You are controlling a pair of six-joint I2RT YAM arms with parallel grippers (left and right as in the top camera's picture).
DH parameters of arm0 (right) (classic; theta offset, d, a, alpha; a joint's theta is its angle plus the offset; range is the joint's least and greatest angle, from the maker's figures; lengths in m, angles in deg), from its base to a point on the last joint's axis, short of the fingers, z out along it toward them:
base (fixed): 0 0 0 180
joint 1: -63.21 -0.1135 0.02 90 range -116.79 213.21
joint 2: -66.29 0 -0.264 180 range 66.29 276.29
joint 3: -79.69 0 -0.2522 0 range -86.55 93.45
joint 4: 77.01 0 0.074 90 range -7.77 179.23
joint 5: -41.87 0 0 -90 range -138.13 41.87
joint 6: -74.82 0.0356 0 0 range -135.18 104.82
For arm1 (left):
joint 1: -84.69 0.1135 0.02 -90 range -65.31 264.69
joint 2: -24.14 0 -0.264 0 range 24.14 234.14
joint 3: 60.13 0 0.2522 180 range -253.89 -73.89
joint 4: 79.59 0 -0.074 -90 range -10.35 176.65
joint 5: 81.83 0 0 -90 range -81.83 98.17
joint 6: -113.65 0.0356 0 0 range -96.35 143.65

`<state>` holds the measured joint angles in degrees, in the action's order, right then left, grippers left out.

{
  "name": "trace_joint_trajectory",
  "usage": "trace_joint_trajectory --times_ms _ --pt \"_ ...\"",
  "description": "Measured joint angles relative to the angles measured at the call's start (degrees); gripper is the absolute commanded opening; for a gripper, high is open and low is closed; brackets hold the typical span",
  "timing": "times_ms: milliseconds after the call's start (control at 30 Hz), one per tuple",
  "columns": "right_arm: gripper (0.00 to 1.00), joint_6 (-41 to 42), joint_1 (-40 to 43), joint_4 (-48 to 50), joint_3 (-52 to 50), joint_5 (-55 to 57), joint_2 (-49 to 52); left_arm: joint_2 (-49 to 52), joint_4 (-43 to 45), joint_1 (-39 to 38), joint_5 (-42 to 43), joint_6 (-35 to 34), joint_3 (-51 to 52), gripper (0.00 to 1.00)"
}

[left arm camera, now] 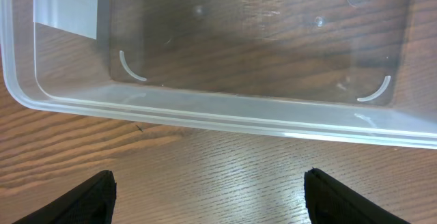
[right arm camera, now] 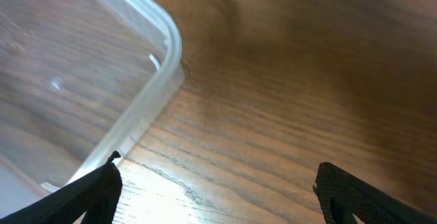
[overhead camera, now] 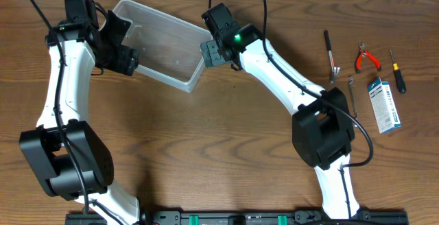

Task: Pack container
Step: 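Reach both grippers to the near and right rims of the clear container, then grip the container rims with both grippers and rotate it straight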

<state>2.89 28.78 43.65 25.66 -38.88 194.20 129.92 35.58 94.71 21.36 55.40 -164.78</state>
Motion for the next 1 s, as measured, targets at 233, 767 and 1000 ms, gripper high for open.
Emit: trace_joint_trajectory --times_ms 233,767,1000 --pt "0.79 2.45 0.02 -4.50 9.27 0.00 0.00 0.00 -1.29 0.00 0.02 -0.02 0.00 0.79" --pt "0.52 13.62 0.02 -4.94 11.78 -0.68 -0.02 0.00 -2.58 0.00 0.02 -0.24 0.00 0.79" --pt "0.57 15.50 0.02 -6.40 11.78 -0.98 0.46 0.00 -2.73 0.00 0.02 -0.72 0.00 0.79"
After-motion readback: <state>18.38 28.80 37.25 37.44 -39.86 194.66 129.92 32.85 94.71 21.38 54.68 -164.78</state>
